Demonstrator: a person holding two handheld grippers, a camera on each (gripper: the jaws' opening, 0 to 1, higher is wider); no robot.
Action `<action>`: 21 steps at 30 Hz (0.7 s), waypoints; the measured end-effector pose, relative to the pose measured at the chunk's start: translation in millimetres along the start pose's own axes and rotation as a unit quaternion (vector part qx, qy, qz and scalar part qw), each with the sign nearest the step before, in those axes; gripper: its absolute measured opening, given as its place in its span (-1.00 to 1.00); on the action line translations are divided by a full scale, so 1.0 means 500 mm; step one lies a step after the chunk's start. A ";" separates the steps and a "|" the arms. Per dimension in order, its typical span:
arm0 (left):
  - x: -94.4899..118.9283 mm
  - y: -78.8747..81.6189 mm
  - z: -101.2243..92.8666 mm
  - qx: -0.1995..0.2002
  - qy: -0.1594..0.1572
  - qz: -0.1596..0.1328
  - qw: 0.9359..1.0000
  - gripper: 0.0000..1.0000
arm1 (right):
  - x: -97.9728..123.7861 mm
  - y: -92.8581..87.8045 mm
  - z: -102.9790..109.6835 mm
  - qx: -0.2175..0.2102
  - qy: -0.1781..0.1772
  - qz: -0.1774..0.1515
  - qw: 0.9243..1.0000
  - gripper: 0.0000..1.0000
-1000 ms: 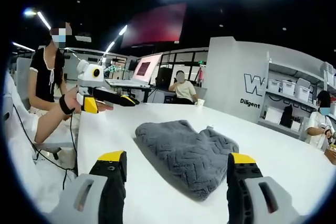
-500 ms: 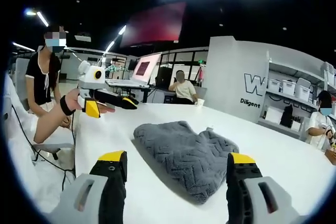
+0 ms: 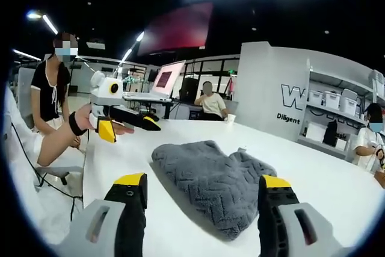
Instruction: Open the folded towel by lifting each exposed corner and separating the folded layers until the towel lies flat within the target outline without major curled edges
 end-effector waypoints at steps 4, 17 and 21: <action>-0.003 0.000 0.002 0.001 0.001 0.000 1.000 0.55 | 0.003 -0.001 -0.004 -0.003 -0.002 -0.003 1.000 0.47; -0.013 -0.002 0.008 0.004 0.002 0.005 1.000 0.55 | -0.001 -0.004 -0.013 -0.006 -0.004 -0.001 1.000 0.49; -0.017 -0.002 0.012 0.001 0.002 0.007 1.000 0.54 | -0.002 -0.004 -0.018 -0.008 -0.005 0.001 1.000 0.49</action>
Point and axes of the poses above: the point that each gripper's makers call its tool centre point, and the gripper's own axes: x roughly backward along the fingers, z roughly to its left, y roughly out of its top, the point moved 6 cm from there along x, roughly backward along the fingers, and after that the axes turned 11 degrees about y, right-handed, at the moved point
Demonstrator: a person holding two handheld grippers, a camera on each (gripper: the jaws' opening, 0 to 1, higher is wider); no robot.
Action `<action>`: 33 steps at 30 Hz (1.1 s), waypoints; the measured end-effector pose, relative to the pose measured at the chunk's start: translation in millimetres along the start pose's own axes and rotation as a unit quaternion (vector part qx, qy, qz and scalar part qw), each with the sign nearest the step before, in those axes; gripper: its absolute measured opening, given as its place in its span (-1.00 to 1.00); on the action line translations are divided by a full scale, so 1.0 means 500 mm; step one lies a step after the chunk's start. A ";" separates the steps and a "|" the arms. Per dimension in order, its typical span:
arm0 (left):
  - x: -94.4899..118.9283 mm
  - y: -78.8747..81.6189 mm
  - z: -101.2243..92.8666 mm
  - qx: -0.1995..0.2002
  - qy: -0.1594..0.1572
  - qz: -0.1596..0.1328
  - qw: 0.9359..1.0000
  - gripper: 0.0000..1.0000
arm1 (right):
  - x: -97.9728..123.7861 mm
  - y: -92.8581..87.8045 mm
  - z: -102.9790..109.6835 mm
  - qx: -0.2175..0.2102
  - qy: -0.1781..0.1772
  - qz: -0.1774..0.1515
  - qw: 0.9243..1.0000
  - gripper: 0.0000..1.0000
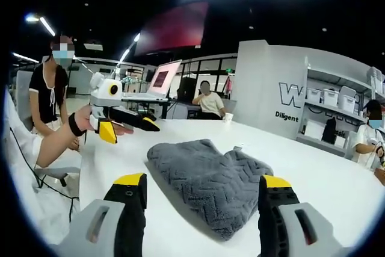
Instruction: Open the folded towel by lifting each exposed corner and separating the folded layers until the towel lies flat within the target outline without major curled edges
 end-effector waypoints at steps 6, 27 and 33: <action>-0.005 -0.002 0.002 0.003 0.001 -0.001 1.000 0.54 | -0.002 0.002 -0.001 -0.002 0.003 -0.002 1.000 0.49; -0.015 -0.004 0.009 0.020 0.001 0.001 1.000 0.50 | -0.003 0.010 -0.020 -0.020 0.002 -0.019 1.000 0.49; -0.019 -0.001 0.011 0.020 0.004 0.002 1.000 0.50 | -0.004 0.011 -0.023 -0.018 0.001 -0.016 1.000 0.49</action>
Point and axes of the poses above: the point that each gripper's makers call its tool centre point, and the gripper's own axes: x roughly backward along the fingers, z roughly to its left, y roughly out of its top, the point moved 6 cm from there along x, roughly backward along the fingers, and after that the axes turned 11 degrees about y, right-handed, at the moved point
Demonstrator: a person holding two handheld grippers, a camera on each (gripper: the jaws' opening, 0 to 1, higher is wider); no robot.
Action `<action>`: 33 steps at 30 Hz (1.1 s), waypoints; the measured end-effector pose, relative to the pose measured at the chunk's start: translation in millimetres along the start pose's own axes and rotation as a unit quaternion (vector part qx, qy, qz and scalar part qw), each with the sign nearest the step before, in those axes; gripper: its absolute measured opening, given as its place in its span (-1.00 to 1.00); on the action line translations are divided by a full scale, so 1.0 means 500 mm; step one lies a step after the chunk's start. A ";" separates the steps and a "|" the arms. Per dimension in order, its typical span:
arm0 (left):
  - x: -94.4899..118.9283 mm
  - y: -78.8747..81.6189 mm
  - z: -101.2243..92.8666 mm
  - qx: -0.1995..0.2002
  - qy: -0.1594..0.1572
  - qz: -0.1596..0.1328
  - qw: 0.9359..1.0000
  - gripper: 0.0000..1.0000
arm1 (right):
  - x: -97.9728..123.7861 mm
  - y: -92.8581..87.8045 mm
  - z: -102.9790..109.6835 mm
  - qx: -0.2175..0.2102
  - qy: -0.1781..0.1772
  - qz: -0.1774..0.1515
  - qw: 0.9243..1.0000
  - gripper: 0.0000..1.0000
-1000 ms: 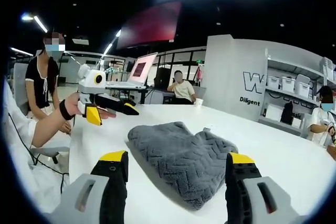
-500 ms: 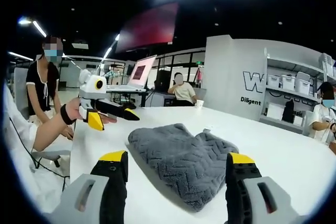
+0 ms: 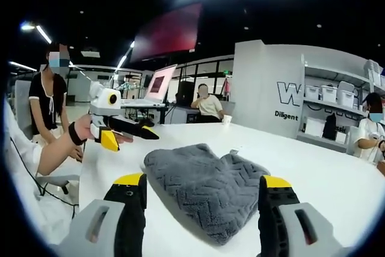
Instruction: Open the folded towel by lifting each exposed corner and separating the folded layers until the towel lies flat within the target outline without major curled edges
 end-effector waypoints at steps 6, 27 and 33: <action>-0.012 0.000 -0.002 0.005 -0.003 0.009 1.000 0.50 | -0.004 0.006 -0.005 0.001 -0.001 0.000 1.000 0.48; -0.032 0.005 0.003 0.010 -0.002 0.013 1.000 0.50 | -0.017 0.002 -0.020 -0.005 -0.006 0.012 1.000 0.47; -0.038 0.006 0.004 0.013 0.001 0.013 1.000 0.50 | -0.022 -0.003 -0.028 -0.011 -0.007 0.017 1.000 0.46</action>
Point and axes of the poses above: the point that each gripper's makers call its tool centre point, and the gripper's own axes: x roughly backward along the fingers, z roughly to its left, y roughly out of its top, the point moved 6 cm from there along x, roughly backward along the fingers, and after that the axes turned 11 degrees about y, right-handed, at the moved point
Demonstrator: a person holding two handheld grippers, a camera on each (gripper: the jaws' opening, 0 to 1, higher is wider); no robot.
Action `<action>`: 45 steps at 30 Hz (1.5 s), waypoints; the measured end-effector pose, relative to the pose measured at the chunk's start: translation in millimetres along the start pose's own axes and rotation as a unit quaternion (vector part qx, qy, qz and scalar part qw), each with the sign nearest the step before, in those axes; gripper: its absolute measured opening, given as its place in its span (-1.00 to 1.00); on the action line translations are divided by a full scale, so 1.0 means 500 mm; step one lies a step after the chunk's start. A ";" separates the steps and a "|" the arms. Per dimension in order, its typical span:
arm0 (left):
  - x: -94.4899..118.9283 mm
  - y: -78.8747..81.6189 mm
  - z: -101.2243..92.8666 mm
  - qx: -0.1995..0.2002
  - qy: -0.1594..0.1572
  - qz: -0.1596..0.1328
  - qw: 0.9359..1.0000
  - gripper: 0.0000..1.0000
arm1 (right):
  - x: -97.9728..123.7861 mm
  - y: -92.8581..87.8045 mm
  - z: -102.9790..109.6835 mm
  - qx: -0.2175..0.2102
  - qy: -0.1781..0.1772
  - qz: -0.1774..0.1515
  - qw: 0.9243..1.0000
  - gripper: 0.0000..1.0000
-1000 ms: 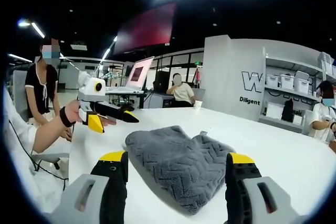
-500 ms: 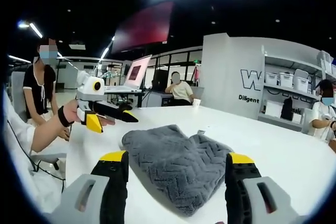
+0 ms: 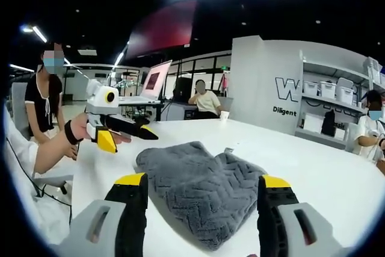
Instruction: Open the folded towel by lifting each exposed corner and separating the folded layers until the towel lies flat within the target outline without major curled edges
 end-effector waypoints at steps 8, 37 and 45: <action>-0.008 0.000 0.006 0.004 0.004 0.002 1.000 0.50 | -0.009 -0.006 -0.006 -0.002 0.000 0.008 1.000 0.45; -0.031 0.004 0.041 -0.002 0.033 0.020 0.999 0.51 | -0.031 -0.003 -0.031 0.000 -0.001 0.020 1.000 0.44; -0.037 0.014 0.048 -0.005 0.037 0.020 0.999 0.51 | -0.038 -0.001 -0.036 -0.003 -0.001 0.020 1.000 0.44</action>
Point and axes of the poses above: the point that each gripper's makers call its tool centre point, and the gripper's own axes: x roughly backward along the fingers, z roughly to its left, y roughly out of its top, the point moved 6 cm from there along x, roughly backward along the fingers, and after that the axes turned 11 degrees about y, right-handed, at the moved point
